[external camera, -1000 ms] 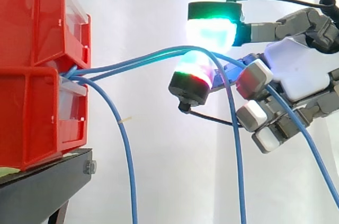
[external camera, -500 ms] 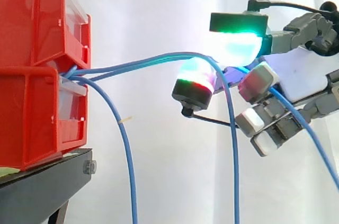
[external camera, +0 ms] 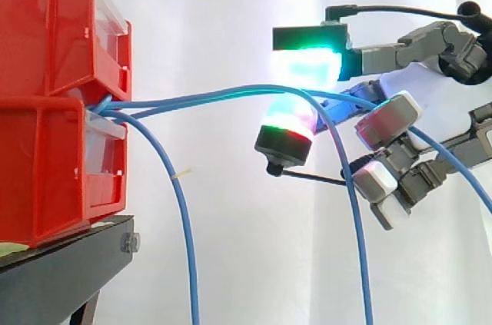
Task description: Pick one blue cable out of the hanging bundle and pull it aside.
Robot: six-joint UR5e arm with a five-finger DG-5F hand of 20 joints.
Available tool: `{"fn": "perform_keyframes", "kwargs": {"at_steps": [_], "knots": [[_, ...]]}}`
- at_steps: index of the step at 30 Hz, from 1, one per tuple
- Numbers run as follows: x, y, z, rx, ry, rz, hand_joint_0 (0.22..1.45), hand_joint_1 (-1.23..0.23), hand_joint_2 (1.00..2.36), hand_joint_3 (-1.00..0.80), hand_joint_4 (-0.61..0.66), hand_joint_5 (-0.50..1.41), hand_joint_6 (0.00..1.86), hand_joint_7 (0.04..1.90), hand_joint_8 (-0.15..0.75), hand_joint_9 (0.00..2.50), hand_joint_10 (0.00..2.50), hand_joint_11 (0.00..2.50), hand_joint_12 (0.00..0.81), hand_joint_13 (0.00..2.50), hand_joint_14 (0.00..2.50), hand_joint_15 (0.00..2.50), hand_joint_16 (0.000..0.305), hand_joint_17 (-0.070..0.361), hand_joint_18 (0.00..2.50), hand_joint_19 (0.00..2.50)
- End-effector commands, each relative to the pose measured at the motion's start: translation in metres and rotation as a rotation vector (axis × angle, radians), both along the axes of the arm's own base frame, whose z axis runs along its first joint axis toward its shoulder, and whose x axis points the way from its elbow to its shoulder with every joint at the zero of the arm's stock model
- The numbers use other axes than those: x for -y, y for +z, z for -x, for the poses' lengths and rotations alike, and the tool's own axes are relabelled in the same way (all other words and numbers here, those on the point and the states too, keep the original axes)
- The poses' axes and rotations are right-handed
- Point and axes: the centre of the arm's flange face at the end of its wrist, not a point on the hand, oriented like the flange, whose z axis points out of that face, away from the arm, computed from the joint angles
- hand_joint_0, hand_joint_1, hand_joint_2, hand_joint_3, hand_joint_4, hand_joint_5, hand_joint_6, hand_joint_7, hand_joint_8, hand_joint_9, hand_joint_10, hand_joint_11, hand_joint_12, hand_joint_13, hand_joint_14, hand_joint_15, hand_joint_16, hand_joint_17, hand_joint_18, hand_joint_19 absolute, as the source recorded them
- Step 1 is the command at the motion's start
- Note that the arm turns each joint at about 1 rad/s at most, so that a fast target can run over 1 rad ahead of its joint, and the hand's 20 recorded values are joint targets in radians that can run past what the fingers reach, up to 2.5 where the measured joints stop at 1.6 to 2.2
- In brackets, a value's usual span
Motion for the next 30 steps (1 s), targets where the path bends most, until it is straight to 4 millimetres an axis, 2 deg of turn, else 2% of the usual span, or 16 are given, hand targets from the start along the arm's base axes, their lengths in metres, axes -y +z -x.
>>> {"fn": "perform_keyframes", "kwargs": {"at_steps": [1, 5, 6, 9, 15, 18, 19, 20, 22, 25, 26, 28, 30], "knots": [[0.0033, 0.0015, -0.0005, 0.005, 0.003, 0.017, 0.57, -0.57, 1.02, -0.25, 0.04, -0.07, 0.89, 1.11, 0.268, 1.39, 0.03, 0.79, 0.311, 1.07, 0.02, 0.57, 0.049, 0.111, 0.89, 0.53], [0.0044, -0.0003, -0.0005, -0.004, 0.014, 0.050, 0.56, -0.64, 1.01, -0.30, 0.06, -0.08, 0.90, 1.09, 0.264, 1.37, 0.03, 0.83, 0.308, 1.05, 0.02, 0.58, 0.048, 0.108, 0.86, 0.53], [0.0044, -0.0003, -0.0005, -0.004, 0.014, 0.050, 0.57, -0.64, 1.01, -0.39, 0.06, -0.08, 0.90, 1.07, 0.261, 1.37, 0.03, 0.85, 0.301, 1.05, 0.02, 0.58, 0.047, 0.106, 0.86, 0.53], [0.0056, -0.0004, -0.0002, -0.007, 0.016, 0.057, 0.54, -0.55, 1.00, -0.50, 0.03, -0.07, 0.90, 1.04, 0.263, 1.40, 0.03, 0.83, 0.302, 1.06, 0.03, 0.58, 0.048, 0.108, 0.88, 0.53], [0.0054, -0.0004, -0.0004, -0.005, 0.017, 0.057, 0.46, -0.40, 1.00, -0.50, 0.02, -0.06, 0.88, 1.03, 0.272, 1.44, 0.03, 0.80, 0.324, 1.10, 0.02, 0.57, 0.054, 0.122, 0.94, 0.52], [0.0054, -0.0004, -0.0002, -0.006, 0.016, 0.055, 0.44, -0.38, 1.00, -0.50, 0.01, -0.05, 0.88, 1.02, 0.283, 1.45, 0.03, 0.79, 0.333, 1.11, 0.02, 0.56, 0.056, 0.127, 0.95, 0.51], [0.0054, -0.0004, -0.0002, -0.006, 0.016, 0.055, 0.43, -0.50, 1.00, -0.50, 0.02, -0.05, 0.87, 1.03, 0.283, 1.46, 0.03, 0.78, 0.337, 1.12, 0.02, 0.55, 0.057, 0.128, 0.96, 0.50], [0.0052, -0.0005, -0.0001, -0.008, 0.019, 0.054, 0.43, -0.51, 1.00, -0.50, 0.02, -0.05, 0.87, 1.03, 0.284, 1.46, 0.03, 0.78, 0.335, 1.12, 0.02, 0.55, 0.057, 0.128, 0.96, 0.49], [0.0047, -0.0005, -0.0003, -0.007, 0.024, 0.054, 0.44, -0.82, 1.00, -0.50, 0.00, -0.04, 0.87, 1.05, 0.256, 1.51, 0.03, 0.80, 0.304, 1.15, 0.02, 0.56, 0.052, 0.116, 0.96, 0.45], [0.0036, -0.0012, -0.0002, -0.008, 0.026, 0.054, 0.49, -0.95, 1.00, -0.50, -0.06, -0.04, 0.87, 1.04, 0.248, 1.51, 0.03, 0.84, 0.277, 1.14, 0.02, 0.57, 0.046, 0.103, 0.93, 0.44], [0.0047, -0.0012, -0.0001, -0.008, 0.024, 0.053, 0.49, -0.96, 1.00, -0.50, -0.06, -0.04, 0.87, 1.04, 0.251, 1.51, 0.03, 0.84, 0.274, 1.14, 0.02, 0.58, 0.045, 0.102, 0.93, 0.45], [0.0036, -0.0001, 0.0001, -0.006, 0.025, 0.051, 0.61, -0.97, 1.00, -0.50, -0.17, -0.04, 0.88, 1.04, 0.236, 1.51, 0.03, 0.88, 0.255, 1.13, 0.02, 0.60, 0.040, 0.091, 0.89, 0.46], [0.0046, -0.0013, 0.0001, -0.010, 0.025, 0.052, 0.65, -0.97, 1.00, -0.50, -0.18, -0.04, 0.89, 1.05, 0.236, 1.52, 0.03, 0.89, 0.254, 1.13, 0.03, 0.59, 0.040, 0.090, 0.90, 0.46]]}}
